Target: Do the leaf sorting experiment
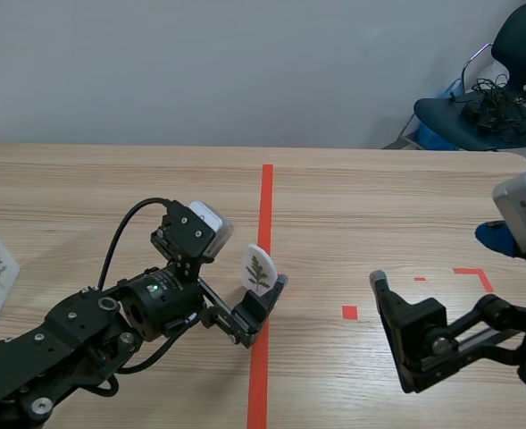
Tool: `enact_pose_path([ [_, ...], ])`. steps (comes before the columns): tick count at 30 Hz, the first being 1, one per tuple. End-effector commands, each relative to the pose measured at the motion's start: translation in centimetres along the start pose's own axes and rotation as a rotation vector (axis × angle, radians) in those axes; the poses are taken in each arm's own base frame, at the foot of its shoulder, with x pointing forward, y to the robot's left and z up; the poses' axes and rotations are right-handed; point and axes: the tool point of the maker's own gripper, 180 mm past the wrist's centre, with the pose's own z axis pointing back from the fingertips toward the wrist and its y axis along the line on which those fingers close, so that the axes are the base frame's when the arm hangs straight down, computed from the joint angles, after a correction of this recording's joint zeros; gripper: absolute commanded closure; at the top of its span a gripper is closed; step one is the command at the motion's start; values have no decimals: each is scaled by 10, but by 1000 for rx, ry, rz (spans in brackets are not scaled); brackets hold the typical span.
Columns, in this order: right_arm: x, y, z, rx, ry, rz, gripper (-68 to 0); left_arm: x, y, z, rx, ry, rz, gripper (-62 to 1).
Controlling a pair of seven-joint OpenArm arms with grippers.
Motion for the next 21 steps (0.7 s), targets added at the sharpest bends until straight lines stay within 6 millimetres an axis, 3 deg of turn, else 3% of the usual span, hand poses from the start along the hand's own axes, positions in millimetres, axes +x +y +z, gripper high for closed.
enact_pose_path([
  [1, 17, -4, -2, -11, -52, 9, -679, 25, -2, -9, 20, -78, 12, -623],
  [6, 17, -4, -2, -12, -52, 9, -679, 34, -2, -19, 63, -101, 14, -623],
  [9, 17, -4, -2, -12, -52, 9, -679, 25, -1, -16, 64, -63, 9, -462],
  [15, 17, -4, -2, -12, -52, 8, -679, 10, 4, -3, 65, -29, 0, -502],
  [21, 17, -4, -2, -11, -52, 9, -679, 0, -14, 14, 20, -20, 31, -545],
])
